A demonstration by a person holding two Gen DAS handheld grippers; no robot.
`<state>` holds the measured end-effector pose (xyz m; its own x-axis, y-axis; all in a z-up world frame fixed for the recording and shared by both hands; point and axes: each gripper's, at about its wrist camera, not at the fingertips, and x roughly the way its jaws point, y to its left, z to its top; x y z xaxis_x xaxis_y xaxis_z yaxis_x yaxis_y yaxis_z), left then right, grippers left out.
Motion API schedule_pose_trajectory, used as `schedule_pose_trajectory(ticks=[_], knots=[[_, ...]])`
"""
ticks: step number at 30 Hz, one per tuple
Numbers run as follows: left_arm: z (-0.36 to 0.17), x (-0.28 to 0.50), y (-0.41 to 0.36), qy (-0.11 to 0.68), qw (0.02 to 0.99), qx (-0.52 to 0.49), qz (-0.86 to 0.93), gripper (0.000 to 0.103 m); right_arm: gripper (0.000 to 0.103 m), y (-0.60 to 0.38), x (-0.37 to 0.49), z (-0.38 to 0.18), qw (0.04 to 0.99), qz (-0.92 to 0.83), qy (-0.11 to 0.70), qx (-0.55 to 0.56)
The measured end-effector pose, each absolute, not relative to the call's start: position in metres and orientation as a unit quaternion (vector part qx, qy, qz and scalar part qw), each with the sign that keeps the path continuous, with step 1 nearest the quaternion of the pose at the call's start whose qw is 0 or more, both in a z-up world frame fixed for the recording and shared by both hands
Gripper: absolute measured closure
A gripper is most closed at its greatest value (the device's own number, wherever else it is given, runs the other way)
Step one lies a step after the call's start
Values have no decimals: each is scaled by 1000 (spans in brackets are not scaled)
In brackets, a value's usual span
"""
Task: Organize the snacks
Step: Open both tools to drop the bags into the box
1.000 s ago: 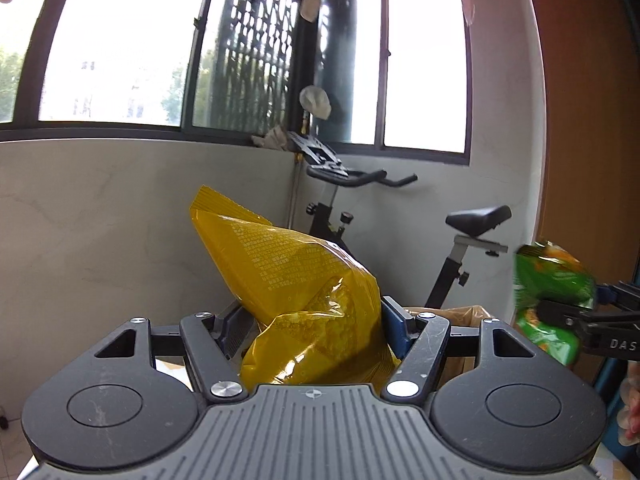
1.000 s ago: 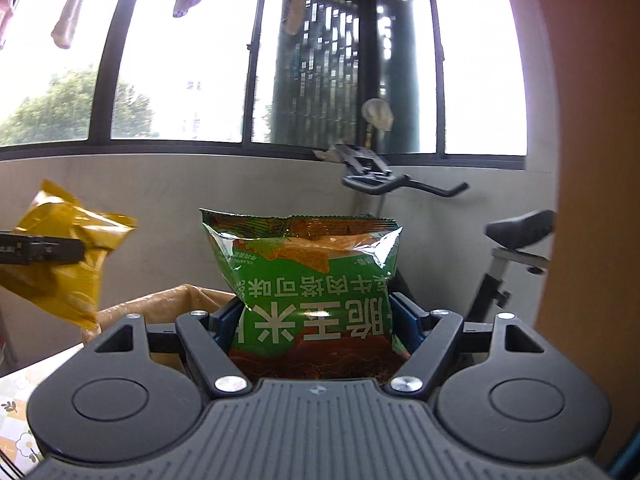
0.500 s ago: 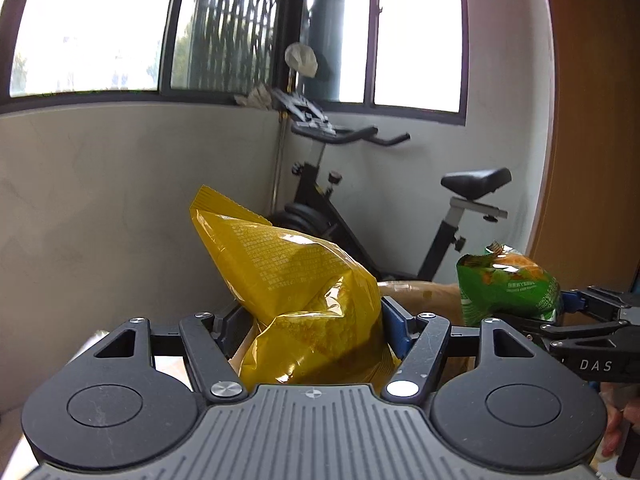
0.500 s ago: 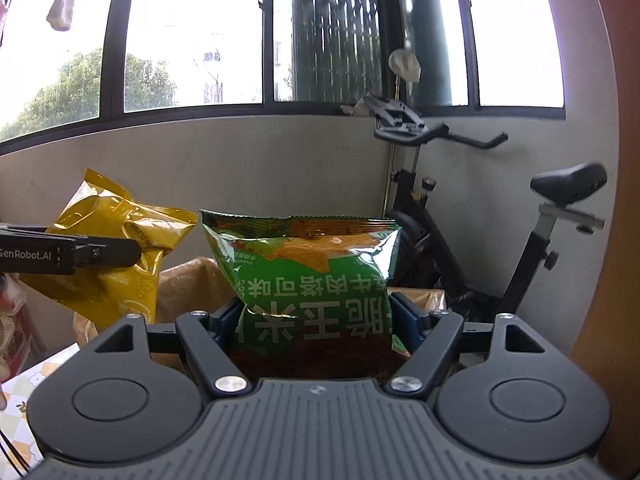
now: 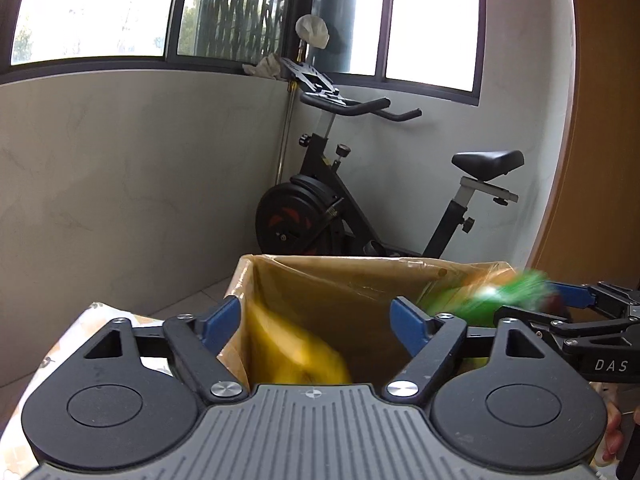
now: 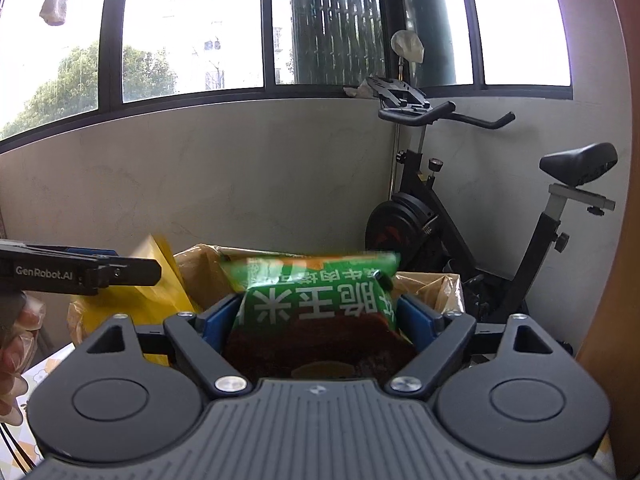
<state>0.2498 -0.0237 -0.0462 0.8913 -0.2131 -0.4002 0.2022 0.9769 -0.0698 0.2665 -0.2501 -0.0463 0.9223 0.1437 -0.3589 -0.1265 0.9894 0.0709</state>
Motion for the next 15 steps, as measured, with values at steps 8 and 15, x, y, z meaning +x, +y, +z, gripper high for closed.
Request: schedule_pose_trajectory(ticks=[8,15], knots=[[-39,246,-15,220,968,-35,-111,16,11,-250,249,-39,982,60,179,29],[-28,224,1,215,969,-43,-113,16,11,-252,213,-28,984,49,168,42]])
